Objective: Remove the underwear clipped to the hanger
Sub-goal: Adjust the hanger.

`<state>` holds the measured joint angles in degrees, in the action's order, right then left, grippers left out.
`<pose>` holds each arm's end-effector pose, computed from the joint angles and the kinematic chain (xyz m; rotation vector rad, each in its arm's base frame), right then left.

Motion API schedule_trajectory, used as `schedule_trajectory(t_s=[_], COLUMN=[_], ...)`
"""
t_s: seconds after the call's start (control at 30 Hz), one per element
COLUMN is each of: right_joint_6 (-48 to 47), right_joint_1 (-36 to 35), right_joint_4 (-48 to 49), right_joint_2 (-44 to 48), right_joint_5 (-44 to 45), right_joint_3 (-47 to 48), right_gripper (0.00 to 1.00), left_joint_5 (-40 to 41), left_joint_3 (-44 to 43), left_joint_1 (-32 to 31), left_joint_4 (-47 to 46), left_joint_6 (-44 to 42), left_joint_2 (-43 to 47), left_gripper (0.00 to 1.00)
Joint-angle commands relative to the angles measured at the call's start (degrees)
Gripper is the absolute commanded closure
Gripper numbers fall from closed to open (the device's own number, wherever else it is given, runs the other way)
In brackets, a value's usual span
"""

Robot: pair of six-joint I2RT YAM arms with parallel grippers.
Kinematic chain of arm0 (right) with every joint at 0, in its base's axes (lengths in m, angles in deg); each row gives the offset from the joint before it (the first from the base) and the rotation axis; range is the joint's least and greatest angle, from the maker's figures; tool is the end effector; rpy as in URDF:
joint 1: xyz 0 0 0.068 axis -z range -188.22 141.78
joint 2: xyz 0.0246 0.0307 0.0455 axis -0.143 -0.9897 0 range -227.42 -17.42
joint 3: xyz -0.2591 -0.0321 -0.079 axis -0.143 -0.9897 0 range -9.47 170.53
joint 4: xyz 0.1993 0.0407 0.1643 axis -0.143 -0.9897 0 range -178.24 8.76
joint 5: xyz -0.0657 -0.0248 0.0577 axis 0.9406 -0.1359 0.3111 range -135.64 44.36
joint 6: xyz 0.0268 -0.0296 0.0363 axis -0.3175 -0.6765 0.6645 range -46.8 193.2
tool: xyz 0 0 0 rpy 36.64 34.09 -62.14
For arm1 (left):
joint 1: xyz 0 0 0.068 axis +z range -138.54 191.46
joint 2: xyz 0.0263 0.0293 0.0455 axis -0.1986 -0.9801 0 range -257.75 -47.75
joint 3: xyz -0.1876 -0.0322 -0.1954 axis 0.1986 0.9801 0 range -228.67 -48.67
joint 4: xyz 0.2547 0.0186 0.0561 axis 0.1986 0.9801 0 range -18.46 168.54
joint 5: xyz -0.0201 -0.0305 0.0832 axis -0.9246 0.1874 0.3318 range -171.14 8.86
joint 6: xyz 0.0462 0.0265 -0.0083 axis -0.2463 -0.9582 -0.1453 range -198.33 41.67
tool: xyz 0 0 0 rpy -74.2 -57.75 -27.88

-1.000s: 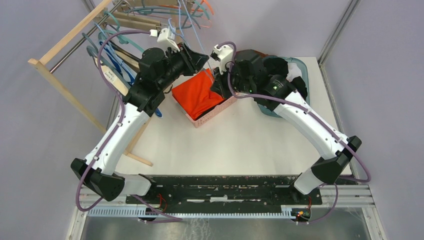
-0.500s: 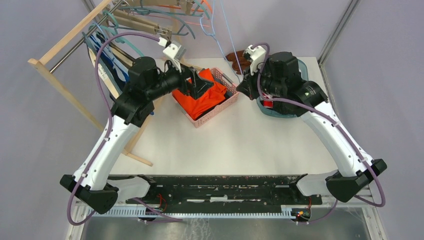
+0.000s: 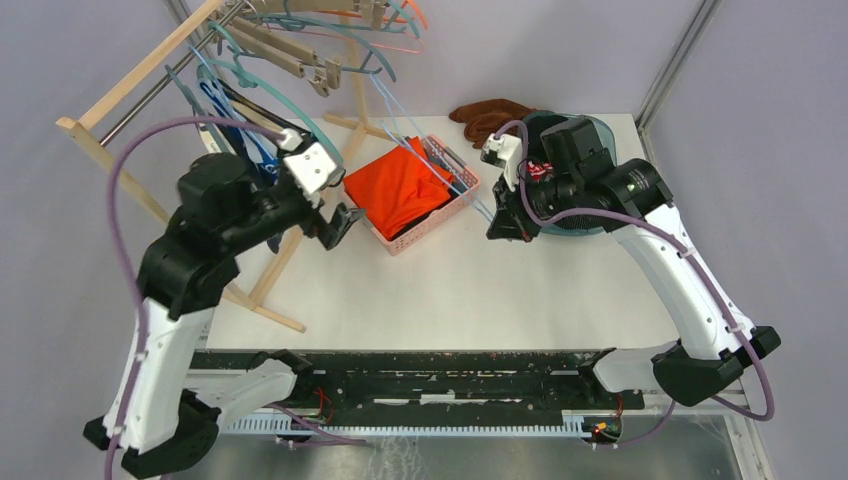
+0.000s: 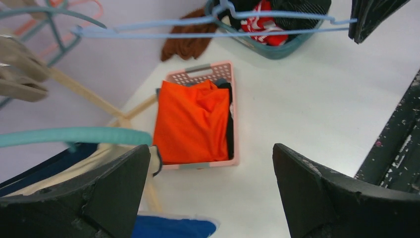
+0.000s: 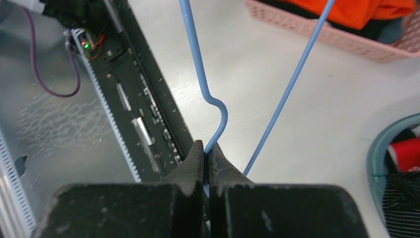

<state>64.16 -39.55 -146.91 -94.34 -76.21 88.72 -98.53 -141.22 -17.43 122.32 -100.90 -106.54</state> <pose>0.1970 0.1410 0.4421 -1.0585 2.1015 0.8168 0.1321 -0.0849 0.4937 0.9954 1.5821 -0.3593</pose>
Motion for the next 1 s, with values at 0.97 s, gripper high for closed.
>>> schedule_trajectory(t_s=[0.97], right_joint_6=[3.26], right_joint_1=[-5.38], right_joint_4=[-13.56], right_joint_2=[-35.79], right_joint_5=[-22.73], right_joint_3=[42.80], right_gripper=[0.99], left_joint_5=[29.59], left_joint_3=[-11.78], left_joint_1=[4.77], left_joint_4=[-11.32], left_joint_6=[-1.61], left_joint_2=[12.55], left_gripper=[0.00])
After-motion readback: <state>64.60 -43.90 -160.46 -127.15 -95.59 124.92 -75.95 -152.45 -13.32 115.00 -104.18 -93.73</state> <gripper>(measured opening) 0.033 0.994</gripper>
